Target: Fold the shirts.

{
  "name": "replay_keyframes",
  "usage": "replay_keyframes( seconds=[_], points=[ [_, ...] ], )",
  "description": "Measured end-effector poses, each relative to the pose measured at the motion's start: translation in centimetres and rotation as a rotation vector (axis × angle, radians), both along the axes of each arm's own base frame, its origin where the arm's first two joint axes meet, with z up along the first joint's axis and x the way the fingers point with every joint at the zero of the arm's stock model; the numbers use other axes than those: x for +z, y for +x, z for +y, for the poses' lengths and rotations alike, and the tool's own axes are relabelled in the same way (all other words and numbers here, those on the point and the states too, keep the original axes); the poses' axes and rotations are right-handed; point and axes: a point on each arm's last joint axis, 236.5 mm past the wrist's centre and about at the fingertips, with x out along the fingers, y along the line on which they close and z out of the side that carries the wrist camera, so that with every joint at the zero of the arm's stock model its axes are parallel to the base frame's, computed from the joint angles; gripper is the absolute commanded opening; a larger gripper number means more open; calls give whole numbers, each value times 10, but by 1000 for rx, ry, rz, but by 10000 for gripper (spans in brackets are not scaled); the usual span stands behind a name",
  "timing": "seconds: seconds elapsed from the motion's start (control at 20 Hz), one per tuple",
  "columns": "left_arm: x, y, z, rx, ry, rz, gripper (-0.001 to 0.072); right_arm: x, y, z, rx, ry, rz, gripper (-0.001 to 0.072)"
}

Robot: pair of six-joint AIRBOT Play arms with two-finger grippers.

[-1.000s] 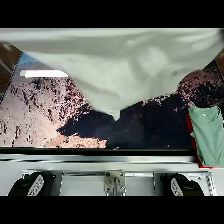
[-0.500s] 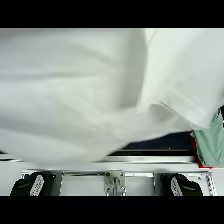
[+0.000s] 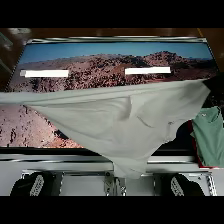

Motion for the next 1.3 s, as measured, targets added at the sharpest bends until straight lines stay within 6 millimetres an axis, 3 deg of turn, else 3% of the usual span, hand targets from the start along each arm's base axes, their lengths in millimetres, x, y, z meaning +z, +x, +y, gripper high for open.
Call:
replay_keyframes(
  seconds=[0.1,0.25,0.5,0.65,0.75,0.8,0.85,0.9,0.95,1.0,1.15,1.3],
  points=[
    [-56,25,-3,-7,-103,111,44,-53,33,6,3,58,77,56],
    [-107,67,-14,3,-270,154,44,-102,85,26,9,112,80,56],
    [-151,144,-34,26,-426,110,45,-137,173,43,-84,166,-80,56],
    [-188,186,-49,50,-439,107,44,-165,201,45,-141,197,-92,56],
    [-222,205,-64,62,-442,146,45,-195,207,48,-152,204,-39,58],
    [-240,210,-72,65,-446,176,46,-210,207,51,-150,209,-2,110],
    [-259,214,-81,72,-457,213,92,-222,205,54,-146,214,34,330],
    [-274,215,-88,77,-469,248,286,-231,203,56,-143,218,62,598],
    [-285,215,-94,86,-489,281,552,-235,201,58,-138,222,79,658],
    [-290,216,-95,93,-503,301,687,-234,199,58,-133,227,89,658],
    [-289,218,-77,86,-512,363,684,-208,188,42,-95,193,82,656],
    [-290,202,-29,138,-507,494,659,-199,147,-6,-74,83,181,656]
  ],
)
